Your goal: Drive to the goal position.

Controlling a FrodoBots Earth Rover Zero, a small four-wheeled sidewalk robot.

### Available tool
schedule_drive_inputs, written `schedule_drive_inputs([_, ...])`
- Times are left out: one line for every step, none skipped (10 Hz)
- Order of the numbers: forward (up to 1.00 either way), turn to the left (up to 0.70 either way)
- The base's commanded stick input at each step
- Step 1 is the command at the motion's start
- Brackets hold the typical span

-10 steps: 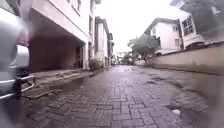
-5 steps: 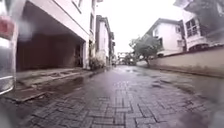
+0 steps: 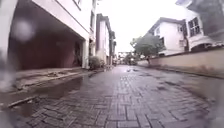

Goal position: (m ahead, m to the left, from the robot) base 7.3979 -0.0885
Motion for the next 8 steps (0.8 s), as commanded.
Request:
schedule_drive_inputs([0.70,0.00])
schedule_drive_inputs([0.70,0.00])
schedule_drive_inputs([0.70,0.00])
schedule_drive_inputs([0.70,0.00])
schedule_drive_inputs([0.70,0.00])
schedule_drive_inputs([0.70,0.00])
schedule_drive_inputs([0.70,0.00])
schedule_drive_inputs([0.70,0.00])
